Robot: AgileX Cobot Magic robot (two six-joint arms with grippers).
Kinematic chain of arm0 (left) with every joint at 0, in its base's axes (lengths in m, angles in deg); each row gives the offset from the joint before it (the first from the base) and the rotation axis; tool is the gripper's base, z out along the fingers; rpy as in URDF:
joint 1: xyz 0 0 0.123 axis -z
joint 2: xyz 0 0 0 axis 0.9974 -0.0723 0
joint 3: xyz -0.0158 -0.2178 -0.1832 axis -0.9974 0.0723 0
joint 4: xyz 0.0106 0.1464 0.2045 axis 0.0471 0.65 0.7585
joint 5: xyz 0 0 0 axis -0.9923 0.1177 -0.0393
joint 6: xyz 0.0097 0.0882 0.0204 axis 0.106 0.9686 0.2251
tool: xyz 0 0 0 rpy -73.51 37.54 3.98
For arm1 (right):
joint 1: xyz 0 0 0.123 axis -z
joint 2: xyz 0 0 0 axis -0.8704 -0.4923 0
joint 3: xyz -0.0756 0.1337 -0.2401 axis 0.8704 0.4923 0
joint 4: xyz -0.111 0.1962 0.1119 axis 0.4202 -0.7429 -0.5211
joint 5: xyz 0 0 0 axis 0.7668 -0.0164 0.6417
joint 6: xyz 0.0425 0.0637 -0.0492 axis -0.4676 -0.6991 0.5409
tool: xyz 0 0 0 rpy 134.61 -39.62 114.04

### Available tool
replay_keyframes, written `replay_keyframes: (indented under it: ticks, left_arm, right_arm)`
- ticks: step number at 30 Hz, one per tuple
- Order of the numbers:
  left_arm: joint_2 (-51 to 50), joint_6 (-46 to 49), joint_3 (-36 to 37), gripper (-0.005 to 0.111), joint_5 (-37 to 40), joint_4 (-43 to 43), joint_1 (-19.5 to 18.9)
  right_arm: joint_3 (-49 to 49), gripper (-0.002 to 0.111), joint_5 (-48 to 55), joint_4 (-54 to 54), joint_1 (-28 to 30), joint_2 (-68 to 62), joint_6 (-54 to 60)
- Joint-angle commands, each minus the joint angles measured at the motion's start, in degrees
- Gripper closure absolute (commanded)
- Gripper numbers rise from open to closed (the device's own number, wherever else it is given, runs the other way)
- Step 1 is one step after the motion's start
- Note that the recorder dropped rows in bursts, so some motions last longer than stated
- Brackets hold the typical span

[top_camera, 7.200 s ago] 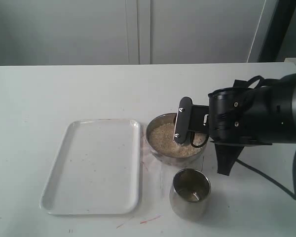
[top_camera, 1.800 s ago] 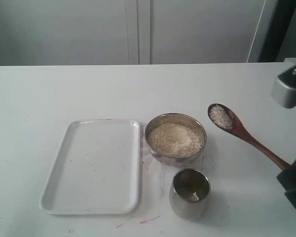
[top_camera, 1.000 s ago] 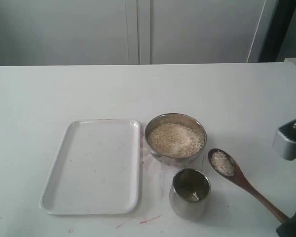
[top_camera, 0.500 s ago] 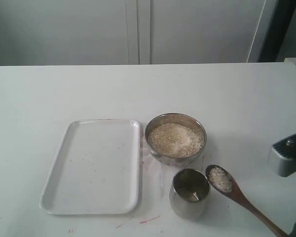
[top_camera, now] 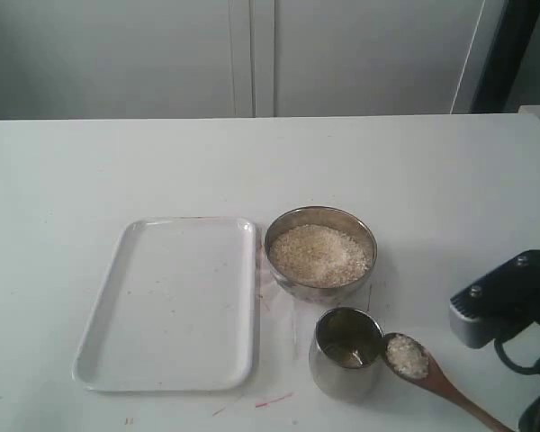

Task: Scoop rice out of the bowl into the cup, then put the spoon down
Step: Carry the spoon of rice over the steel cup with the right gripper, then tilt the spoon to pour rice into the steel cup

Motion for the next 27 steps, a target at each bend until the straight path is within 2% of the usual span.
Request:
replay_keyframes:
  ticks: [1, 27]
  left_arm:
    - [0.08, -0.21, -0.41, 0.092, -0.26, -0.17, 0.05]
    - [0.08, -0.21, -0.41, 0.092, -0.26, -0.17, 0.05]
  right_arm:
    - [-1.51, 0.108, 0.0, 2.66, -3.33, -2.26, -0.85]
    - [-7.09, 0.108, 0.0, 25.4, -19.01, -13.78, -13.03]
